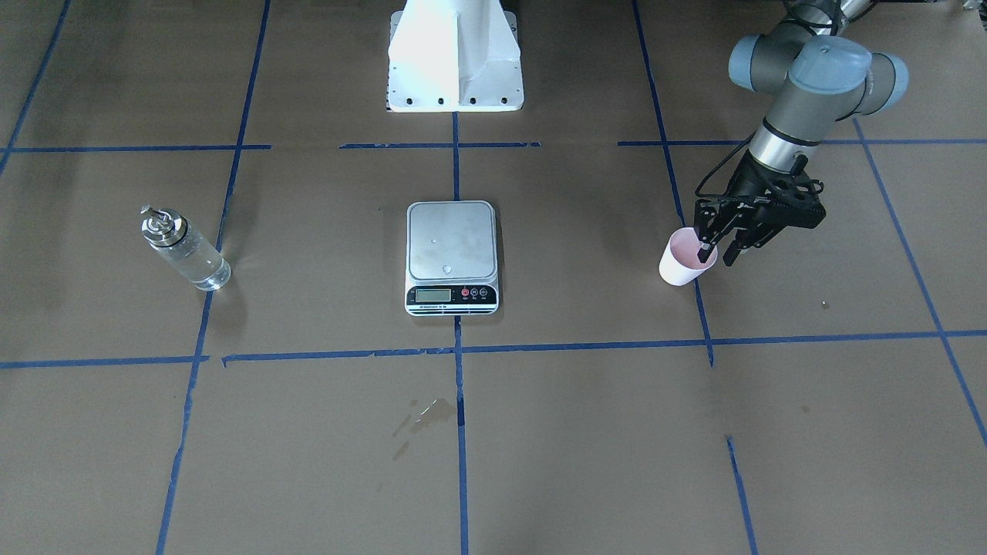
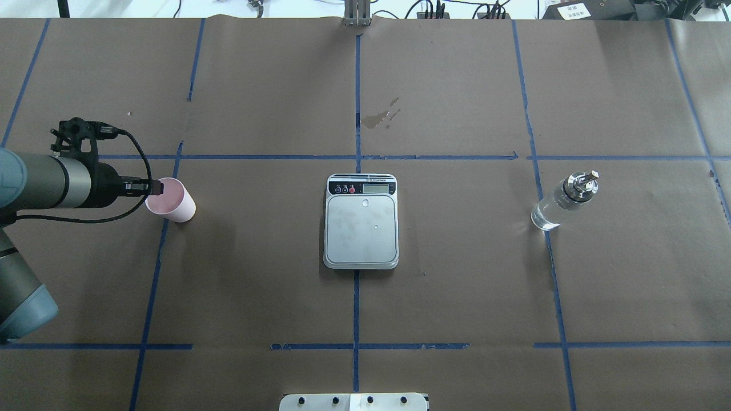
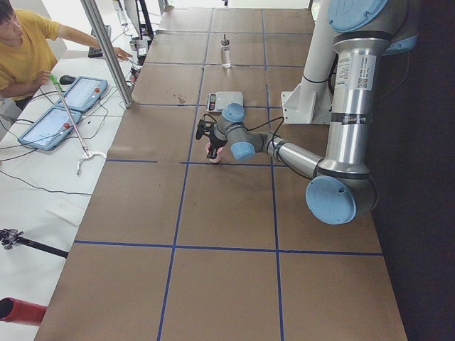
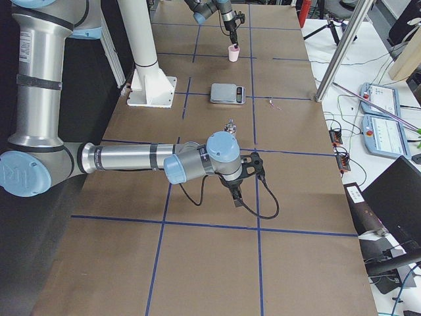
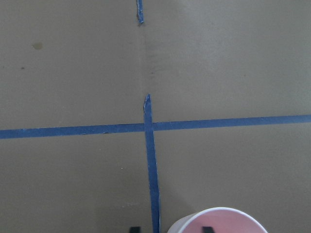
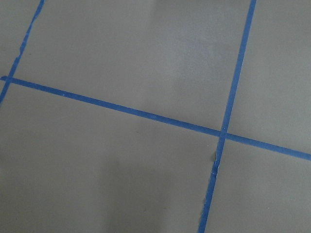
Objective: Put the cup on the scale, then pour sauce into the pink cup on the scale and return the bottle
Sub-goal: 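Reach the left gripper to the pink cup and grasp it, then carry the pink cup with the left gripper over the scale, then lower the pink cup onto the scale and open the left gripper, then withdraw the left arm away from the scale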
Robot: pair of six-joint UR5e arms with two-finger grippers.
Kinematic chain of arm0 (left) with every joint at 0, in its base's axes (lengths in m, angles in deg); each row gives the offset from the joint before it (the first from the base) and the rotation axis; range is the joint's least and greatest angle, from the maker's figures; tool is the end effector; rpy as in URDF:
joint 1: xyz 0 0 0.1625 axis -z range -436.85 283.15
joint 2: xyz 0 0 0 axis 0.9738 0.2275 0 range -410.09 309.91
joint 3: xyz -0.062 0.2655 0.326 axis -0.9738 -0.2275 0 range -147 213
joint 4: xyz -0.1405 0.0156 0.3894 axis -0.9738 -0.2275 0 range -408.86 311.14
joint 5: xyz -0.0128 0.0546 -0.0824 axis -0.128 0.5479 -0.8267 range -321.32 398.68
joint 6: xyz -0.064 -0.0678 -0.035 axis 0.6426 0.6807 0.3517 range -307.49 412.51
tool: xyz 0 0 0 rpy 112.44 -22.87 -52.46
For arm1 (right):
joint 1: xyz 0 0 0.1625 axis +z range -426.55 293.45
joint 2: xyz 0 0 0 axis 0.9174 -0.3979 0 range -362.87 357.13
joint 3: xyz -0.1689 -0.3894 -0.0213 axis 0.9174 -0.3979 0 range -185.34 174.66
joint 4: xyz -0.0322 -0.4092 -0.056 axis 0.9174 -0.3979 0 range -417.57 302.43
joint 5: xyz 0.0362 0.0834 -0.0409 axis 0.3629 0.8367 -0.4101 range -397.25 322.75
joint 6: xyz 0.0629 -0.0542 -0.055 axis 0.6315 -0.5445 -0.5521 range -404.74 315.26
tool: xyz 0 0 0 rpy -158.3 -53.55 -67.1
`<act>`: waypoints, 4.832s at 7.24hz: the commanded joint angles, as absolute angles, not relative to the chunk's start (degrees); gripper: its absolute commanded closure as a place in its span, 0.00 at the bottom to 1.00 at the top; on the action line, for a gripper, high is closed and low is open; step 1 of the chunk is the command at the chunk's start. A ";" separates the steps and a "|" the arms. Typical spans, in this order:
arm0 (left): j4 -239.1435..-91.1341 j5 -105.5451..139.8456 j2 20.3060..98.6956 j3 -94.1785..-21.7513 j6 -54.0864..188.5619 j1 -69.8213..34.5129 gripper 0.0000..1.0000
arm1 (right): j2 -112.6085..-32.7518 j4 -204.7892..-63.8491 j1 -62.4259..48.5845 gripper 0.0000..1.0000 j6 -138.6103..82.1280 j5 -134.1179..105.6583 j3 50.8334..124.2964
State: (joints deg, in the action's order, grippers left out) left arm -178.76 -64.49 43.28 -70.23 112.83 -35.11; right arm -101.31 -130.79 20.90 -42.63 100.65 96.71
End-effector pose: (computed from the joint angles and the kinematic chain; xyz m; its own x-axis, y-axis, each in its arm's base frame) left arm 0.3269 -0.4399 0.4451 0.6083 0.1033 -0.7869 0.2362 0.9230 0.3037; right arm 0.0395 -0.4481 0.5860 0.6594 -0.2534 0.7078 0.0174 0.9464 0.3226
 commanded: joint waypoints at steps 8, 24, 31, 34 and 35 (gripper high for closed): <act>-154.42 -59.01 66.64 -73.34 112.97 -35.36 1.00 | -101.66 -130.79 20.90 0.00 -42.54 100.65 97.05; -150.37 -45.96 78.67 -66.93 124.40 -52.86 0.84 | -101.66 -130.79 20.90 0.00 -41.67 100.74 97.05; -150.20 -43.83 76.04 -73.75 123.44 -53.22 0.00 | -101.57 -130.79 20.90 0.00 -41.67 100.74 97.14; -150.02 -56.36 68.95 -77.81 106.02 -40.51 0.00 | -101.57 -130.79 20.90 0.00 -41.14 100.74 97.31; -150.02 -63.29 65.69 -77.83 95.50 -31.85 0.00 | -101.49 -130.70 20.90 0.00 -37.75 100.74 98.62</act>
